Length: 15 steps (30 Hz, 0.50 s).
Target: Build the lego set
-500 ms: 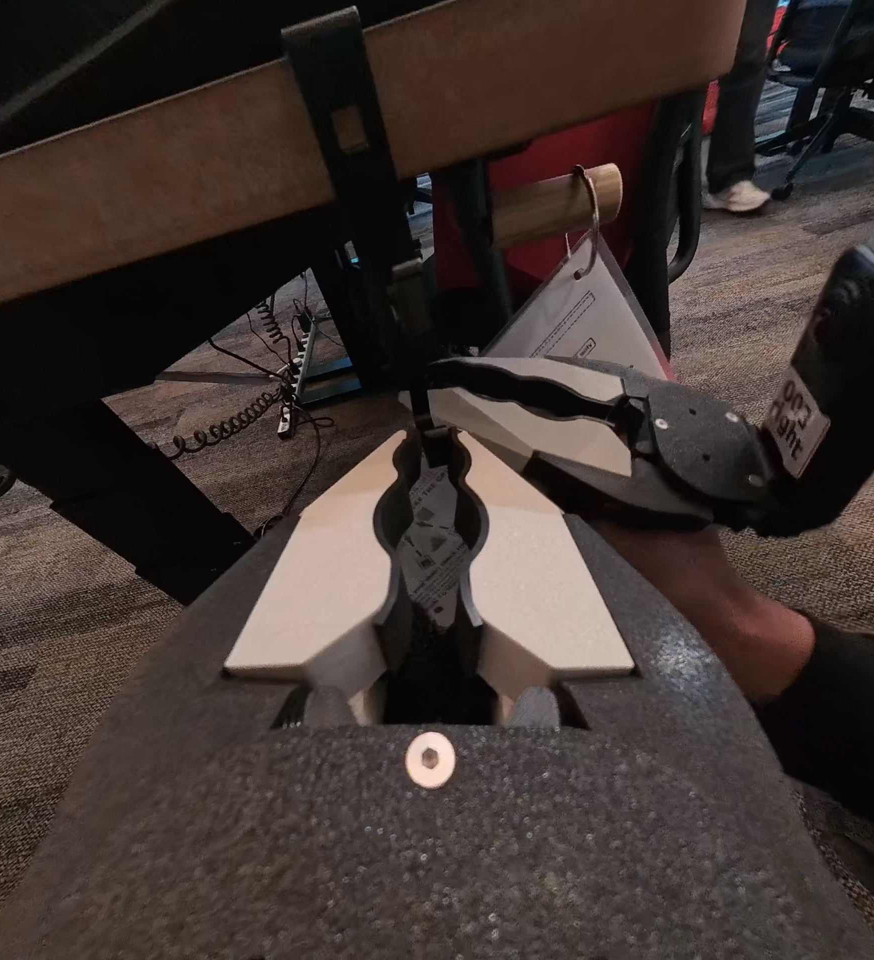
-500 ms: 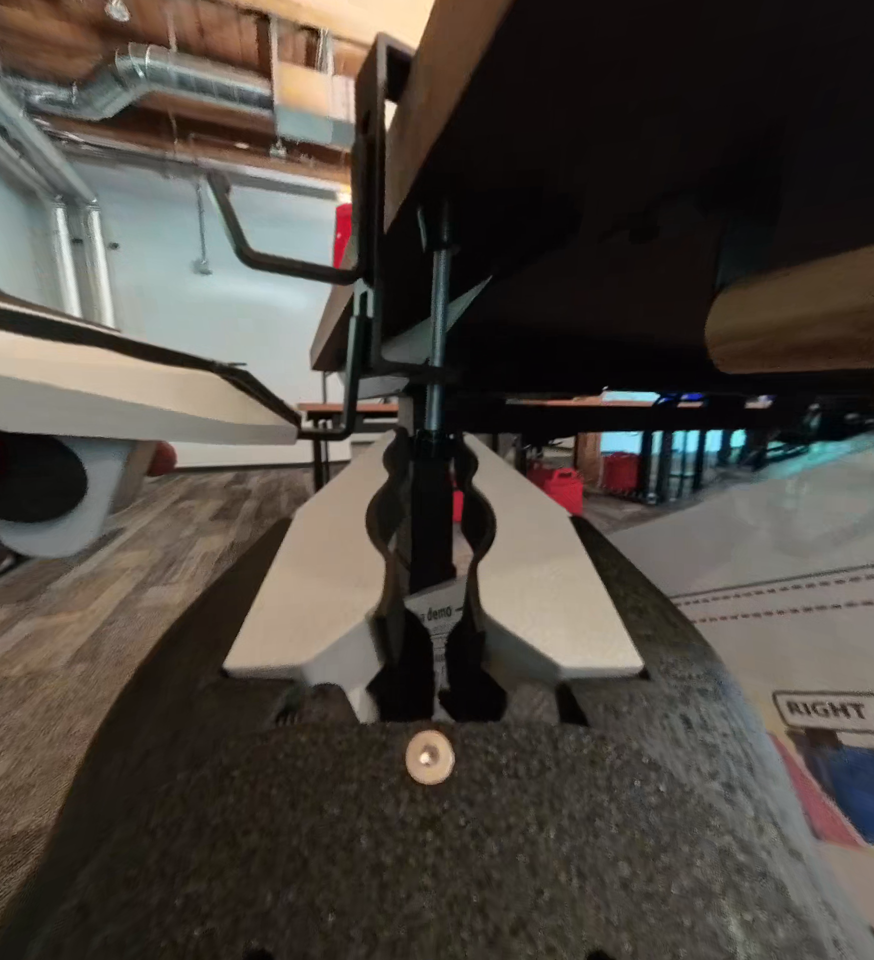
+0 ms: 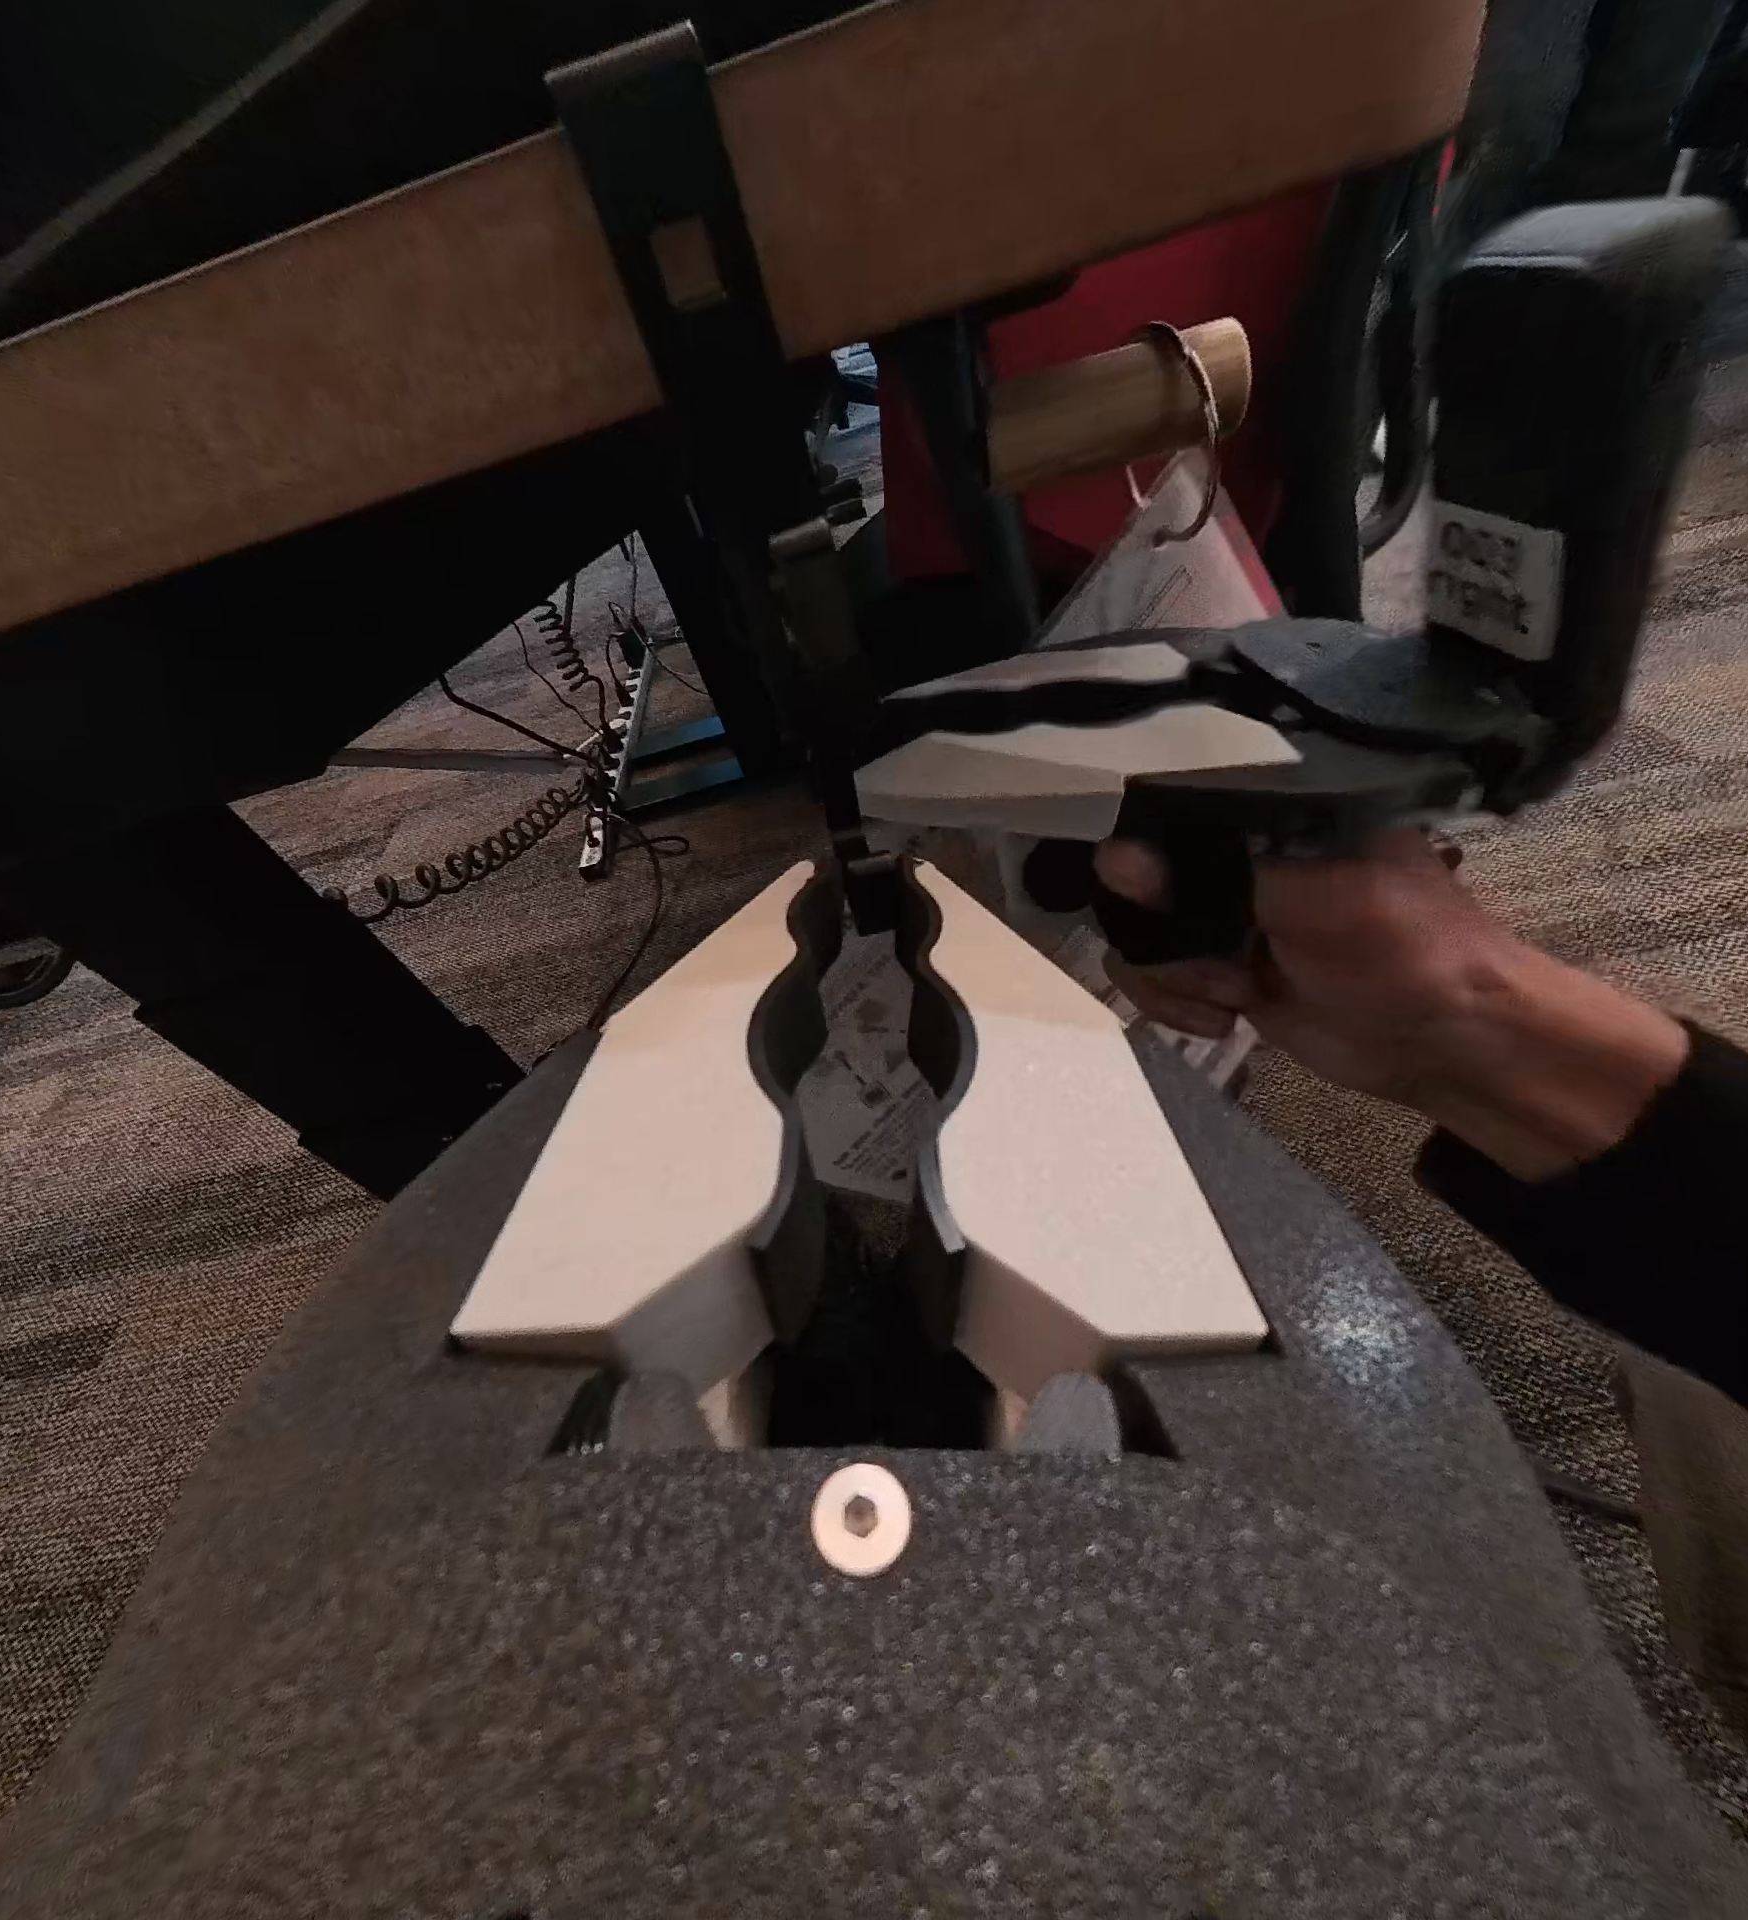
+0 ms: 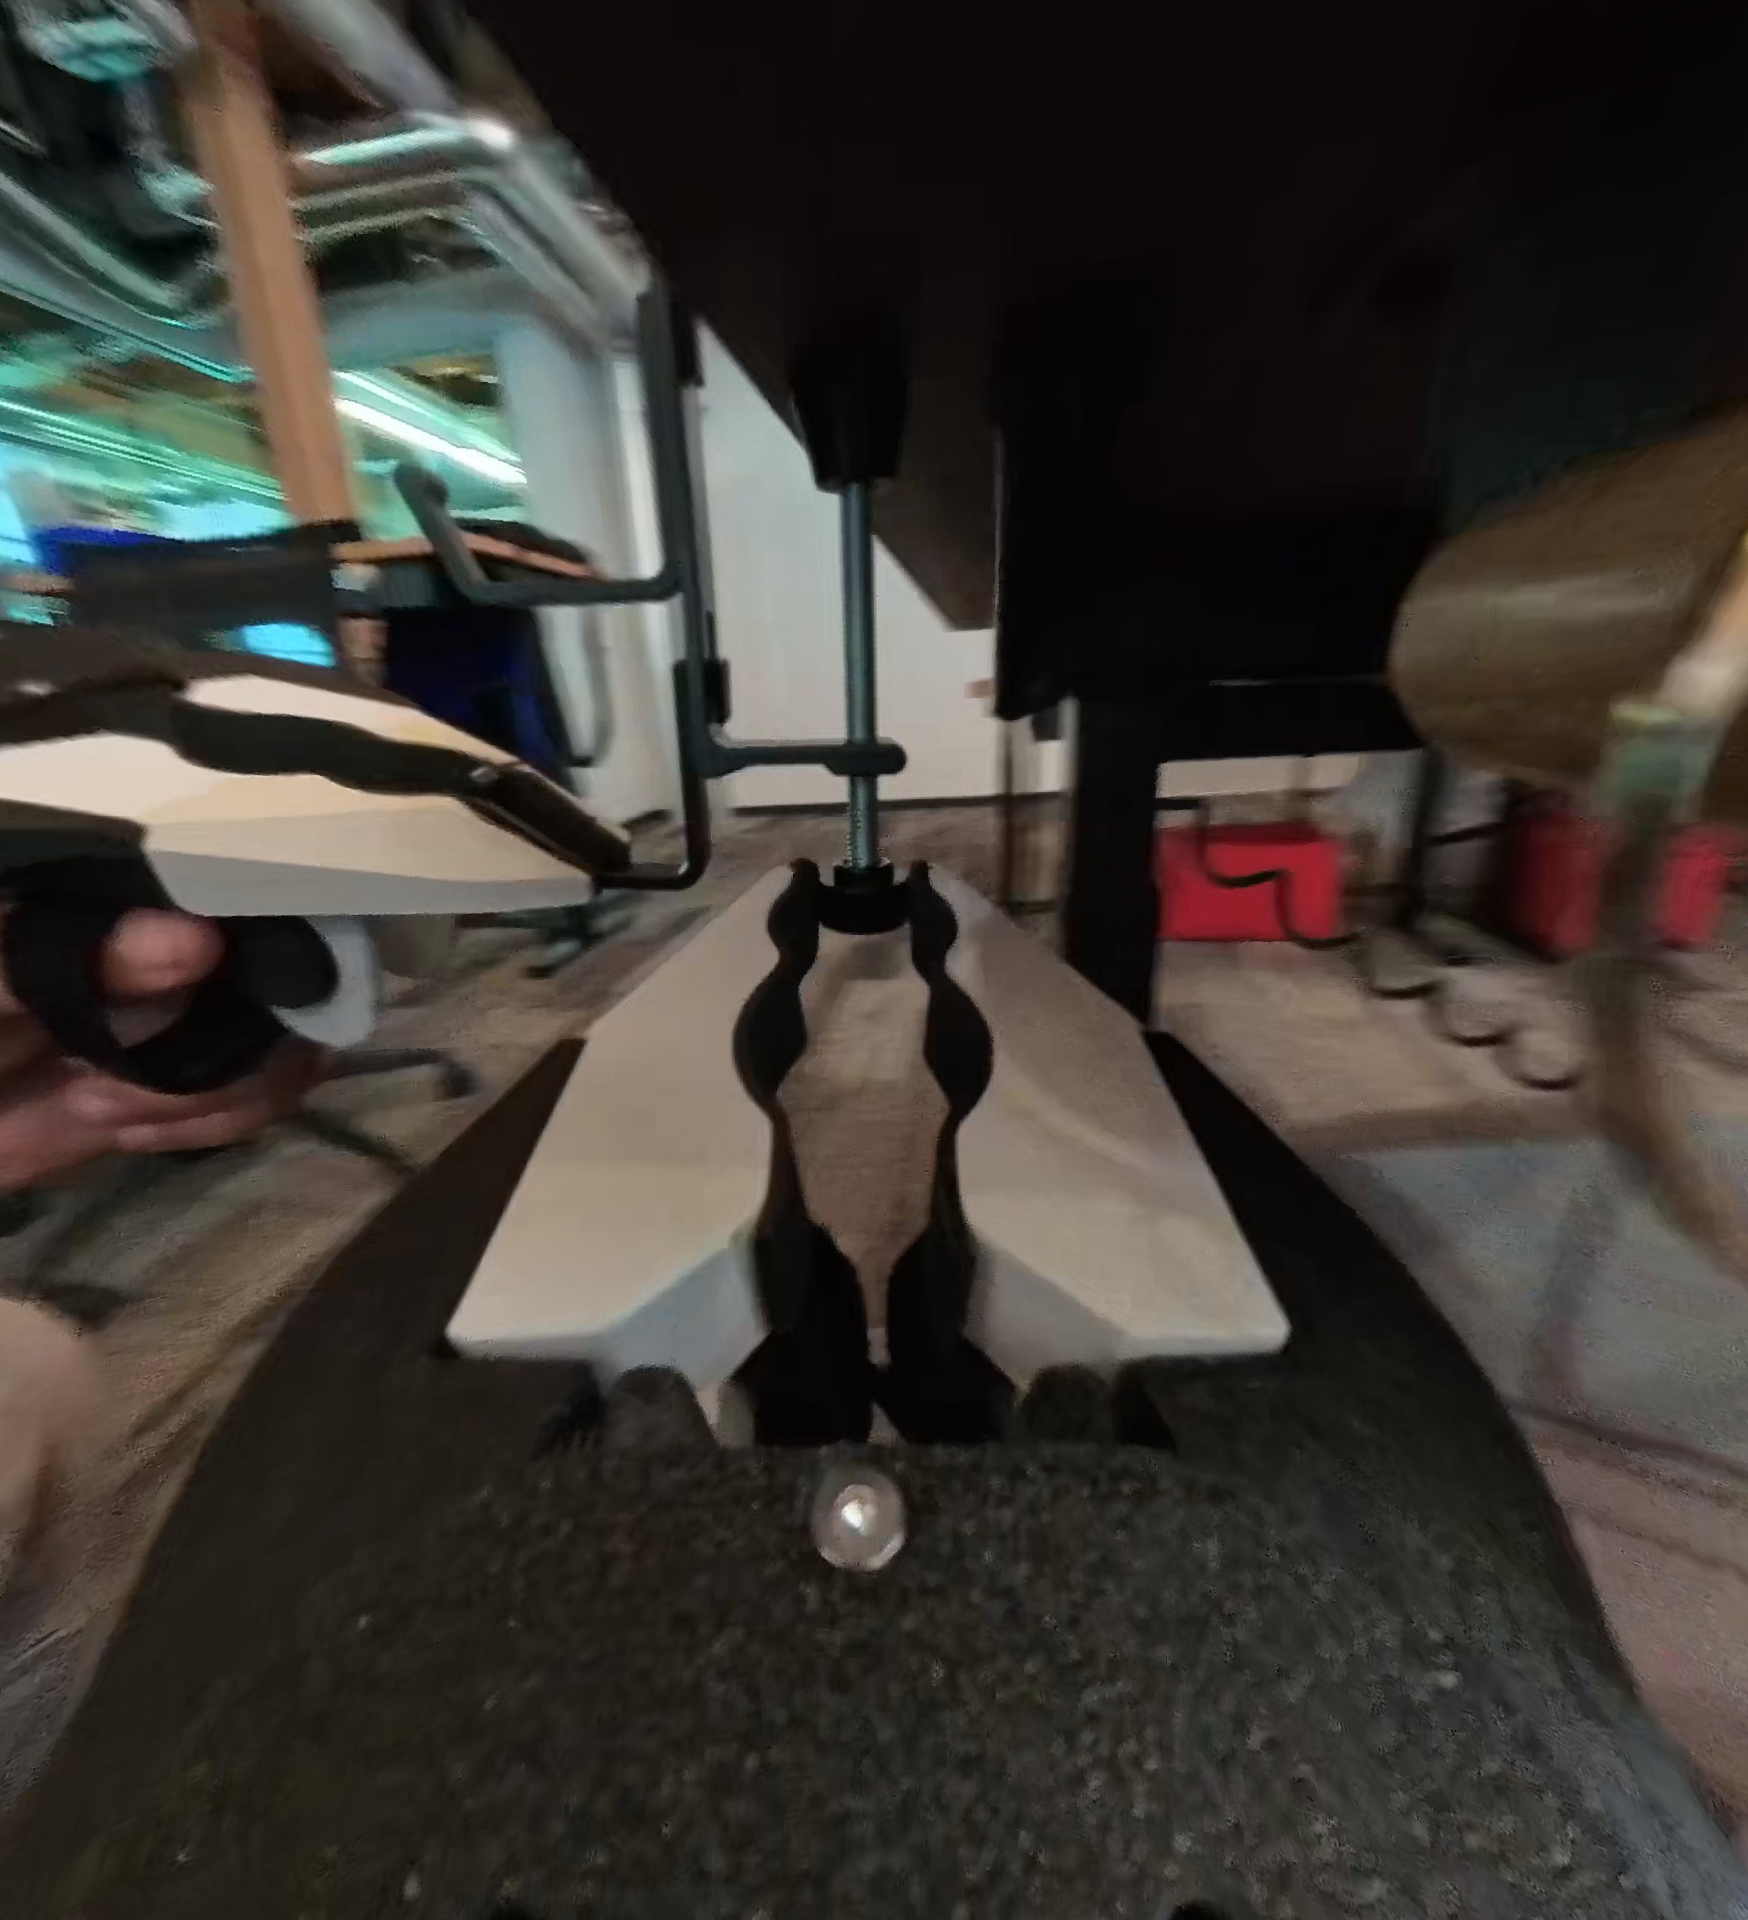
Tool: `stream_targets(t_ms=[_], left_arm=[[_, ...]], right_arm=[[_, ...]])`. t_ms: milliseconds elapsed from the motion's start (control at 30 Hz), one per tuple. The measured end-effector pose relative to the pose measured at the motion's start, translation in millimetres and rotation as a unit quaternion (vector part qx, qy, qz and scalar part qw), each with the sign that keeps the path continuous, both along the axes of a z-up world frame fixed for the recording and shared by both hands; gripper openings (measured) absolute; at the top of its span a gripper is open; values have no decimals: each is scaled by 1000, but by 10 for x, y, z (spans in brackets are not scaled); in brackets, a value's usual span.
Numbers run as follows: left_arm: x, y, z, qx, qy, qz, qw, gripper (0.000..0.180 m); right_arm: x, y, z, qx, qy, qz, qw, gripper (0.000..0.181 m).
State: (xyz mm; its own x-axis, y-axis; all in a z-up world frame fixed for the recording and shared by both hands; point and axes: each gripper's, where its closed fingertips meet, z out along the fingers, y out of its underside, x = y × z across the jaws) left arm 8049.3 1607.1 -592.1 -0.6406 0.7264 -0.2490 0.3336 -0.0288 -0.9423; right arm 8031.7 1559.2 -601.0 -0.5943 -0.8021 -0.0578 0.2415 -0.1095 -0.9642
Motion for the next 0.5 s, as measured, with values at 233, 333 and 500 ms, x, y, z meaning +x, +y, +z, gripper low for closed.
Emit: stream_targets(t_ms=[233, 333, 500], left_arm=[[2, -2, 2, 1, 1, 0, 1000, 8], [0, 7, 0, 1, 2, 0, 1000, 8], [5, 2, -1, 1, 2, 0, 1000, 8]], right_arm=[[-53, 21, 32, -63, 62, -283, 955, 19], [-65, -17, 49, -65, 63, -319, 943, 17], [-51, -9, 39, -40, 60, -279, 958, 14]])
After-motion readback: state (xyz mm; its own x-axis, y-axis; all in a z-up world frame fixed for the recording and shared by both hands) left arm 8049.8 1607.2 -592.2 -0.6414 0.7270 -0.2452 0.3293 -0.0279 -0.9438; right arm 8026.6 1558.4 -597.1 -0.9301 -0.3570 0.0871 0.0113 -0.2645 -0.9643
